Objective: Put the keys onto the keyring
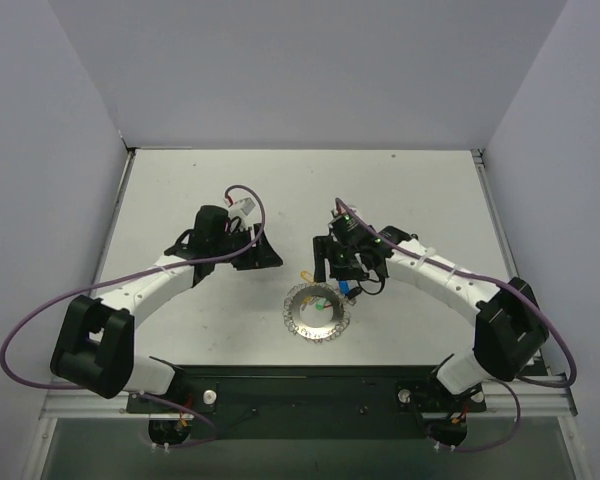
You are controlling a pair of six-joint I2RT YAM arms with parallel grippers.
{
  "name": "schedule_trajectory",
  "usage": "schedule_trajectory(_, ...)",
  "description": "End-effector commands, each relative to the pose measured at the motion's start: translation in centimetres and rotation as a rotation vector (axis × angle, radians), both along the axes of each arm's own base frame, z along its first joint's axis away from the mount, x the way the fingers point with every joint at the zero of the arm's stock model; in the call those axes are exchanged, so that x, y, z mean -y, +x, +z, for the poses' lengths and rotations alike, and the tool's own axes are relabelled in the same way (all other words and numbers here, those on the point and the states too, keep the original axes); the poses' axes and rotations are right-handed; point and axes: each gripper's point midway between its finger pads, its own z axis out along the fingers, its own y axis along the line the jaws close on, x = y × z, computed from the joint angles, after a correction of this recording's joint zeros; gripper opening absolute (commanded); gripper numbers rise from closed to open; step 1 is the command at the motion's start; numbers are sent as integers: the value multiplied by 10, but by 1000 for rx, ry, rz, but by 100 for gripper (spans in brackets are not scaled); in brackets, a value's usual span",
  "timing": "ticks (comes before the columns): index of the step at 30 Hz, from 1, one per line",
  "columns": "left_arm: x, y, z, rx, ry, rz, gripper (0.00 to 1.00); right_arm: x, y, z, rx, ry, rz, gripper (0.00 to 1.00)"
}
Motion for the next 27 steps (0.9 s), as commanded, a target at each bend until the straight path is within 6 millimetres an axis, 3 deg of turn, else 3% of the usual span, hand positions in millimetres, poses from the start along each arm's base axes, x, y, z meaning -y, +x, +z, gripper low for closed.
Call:
schedule_trajectory(1,7,-2,3,12,-39,-48,65,-7,-6,4,-14,-50,28,69)
schedule_trajectory(11,7,-8,-5,-21,-33,-63,64,-12,17,-12,-27,-99,35,67)
schedule_trajectory(20,8,-6,-8,-27,-34,-71,63,-13,40,-28,-62,-54,24,50)
schedule_trajectory(27,9,-5,-9,-28,-31,-79,63,-29,40,-33,-90,9,66,41)
